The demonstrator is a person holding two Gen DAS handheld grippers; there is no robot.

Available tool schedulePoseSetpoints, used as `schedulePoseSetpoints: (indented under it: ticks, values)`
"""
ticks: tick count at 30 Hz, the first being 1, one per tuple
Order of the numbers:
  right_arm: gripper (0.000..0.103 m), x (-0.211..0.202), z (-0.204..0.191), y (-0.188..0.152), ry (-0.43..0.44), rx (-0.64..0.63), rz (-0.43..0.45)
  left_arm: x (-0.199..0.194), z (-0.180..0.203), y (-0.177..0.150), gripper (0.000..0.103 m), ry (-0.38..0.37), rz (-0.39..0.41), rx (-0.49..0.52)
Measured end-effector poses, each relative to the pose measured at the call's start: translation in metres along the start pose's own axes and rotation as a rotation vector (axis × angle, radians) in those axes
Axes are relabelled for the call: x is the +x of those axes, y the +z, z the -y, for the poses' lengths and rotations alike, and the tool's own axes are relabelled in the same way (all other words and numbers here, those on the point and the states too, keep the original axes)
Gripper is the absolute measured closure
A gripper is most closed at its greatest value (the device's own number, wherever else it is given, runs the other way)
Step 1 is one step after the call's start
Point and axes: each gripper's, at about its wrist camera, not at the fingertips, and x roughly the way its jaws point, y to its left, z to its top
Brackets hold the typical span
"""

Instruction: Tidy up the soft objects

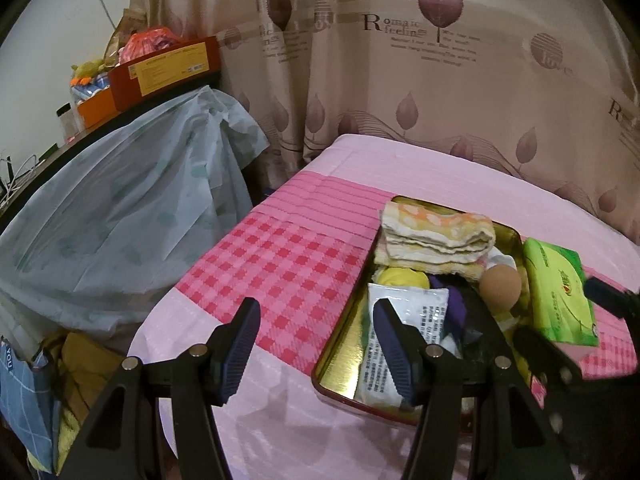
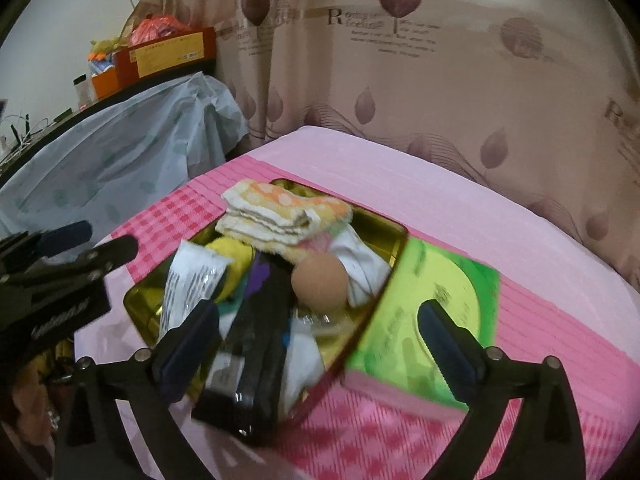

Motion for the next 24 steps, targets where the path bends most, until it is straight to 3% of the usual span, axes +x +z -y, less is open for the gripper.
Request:
schedulePoseSetpoints:
  ticks: [8, 24]
  values:
    - [0.002, -0.021, 0.001, -0.030, -0.040, 0.045, 0.004, -0.010, 0.018, -0.004, 0.043, -0.030, 0.023, 0.061]
    - [0.001, -0.017, -0.003, -0.041, -0.037, 0.068, -0.026, -0.012, 0.026, -0.006, 0.043, -0.049, 0.021, 0.084]
